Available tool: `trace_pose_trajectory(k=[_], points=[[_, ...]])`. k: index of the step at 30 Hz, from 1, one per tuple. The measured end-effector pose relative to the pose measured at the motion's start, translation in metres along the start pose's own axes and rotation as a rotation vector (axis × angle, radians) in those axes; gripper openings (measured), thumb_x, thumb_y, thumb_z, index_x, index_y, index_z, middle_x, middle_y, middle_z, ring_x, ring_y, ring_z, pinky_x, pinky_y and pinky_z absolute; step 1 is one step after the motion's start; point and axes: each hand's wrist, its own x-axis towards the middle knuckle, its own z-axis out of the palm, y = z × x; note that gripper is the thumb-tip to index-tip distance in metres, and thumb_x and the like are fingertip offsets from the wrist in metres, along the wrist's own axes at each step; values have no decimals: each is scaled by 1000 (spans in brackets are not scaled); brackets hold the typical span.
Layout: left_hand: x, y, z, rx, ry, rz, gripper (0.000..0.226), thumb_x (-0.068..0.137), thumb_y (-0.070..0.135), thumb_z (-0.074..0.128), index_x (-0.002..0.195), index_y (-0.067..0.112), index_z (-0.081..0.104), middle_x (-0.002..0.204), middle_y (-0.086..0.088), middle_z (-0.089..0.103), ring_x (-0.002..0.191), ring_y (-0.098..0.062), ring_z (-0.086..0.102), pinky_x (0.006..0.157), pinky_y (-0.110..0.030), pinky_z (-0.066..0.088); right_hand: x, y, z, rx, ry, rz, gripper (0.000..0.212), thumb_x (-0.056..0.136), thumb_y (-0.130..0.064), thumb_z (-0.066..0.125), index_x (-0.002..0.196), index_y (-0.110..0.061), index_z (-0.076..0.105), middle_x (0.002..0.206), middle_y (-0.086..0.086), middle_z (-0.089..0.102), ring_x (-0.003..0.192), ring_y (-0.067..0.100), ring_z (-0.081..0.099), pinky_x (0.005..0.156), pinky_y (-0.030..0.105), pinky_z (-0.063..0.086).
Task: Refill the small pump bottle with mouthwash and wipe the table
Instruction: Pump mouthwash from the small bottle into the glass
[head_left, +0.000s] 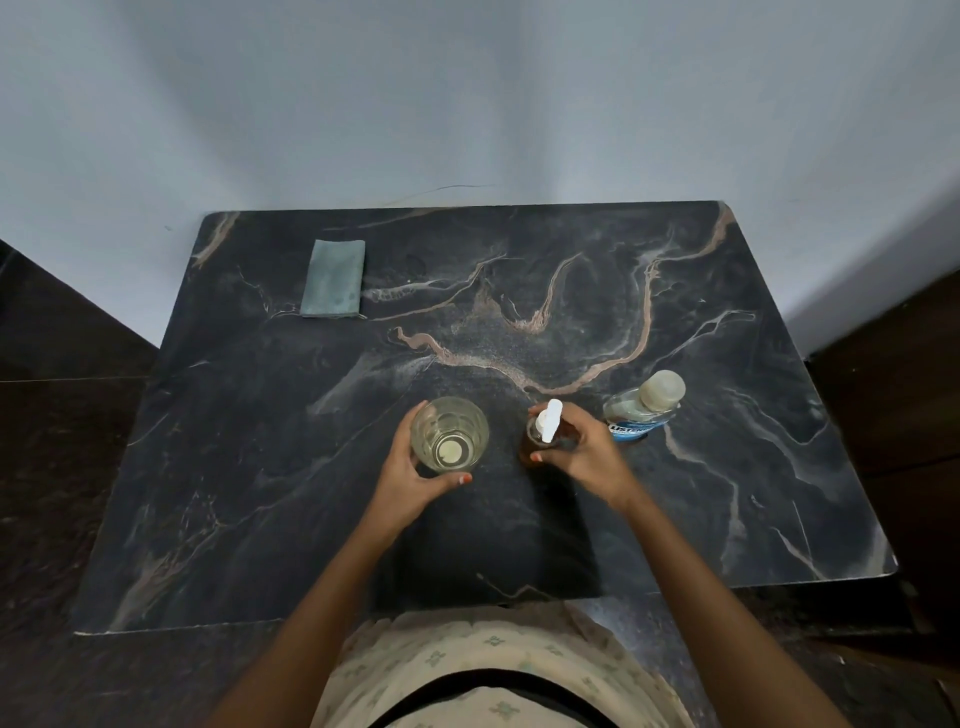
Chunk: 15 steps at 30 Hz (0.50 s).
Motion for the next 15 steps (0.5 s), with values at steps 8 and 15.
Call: trace_pose_trajectory(k=[8,15], points=[[0,0,0,2,4,11,95,57,1,83,130,34,32,130,22,42,115,11,46,88,-6,40,-15,1,38,-438,379,-67,50,60,-31,82,95,-18,47,90,-10,47,83,10,50,62,28,40],[0,-2,1,-3,3,9,96,57,1,83,132,31,32,130,24,41,116,11,46,89,-6,39,-18,-5,55,-445,501,-22,46,67,-32,78,90,-16,43,91,1,51,80,19,55,58,30,41]])
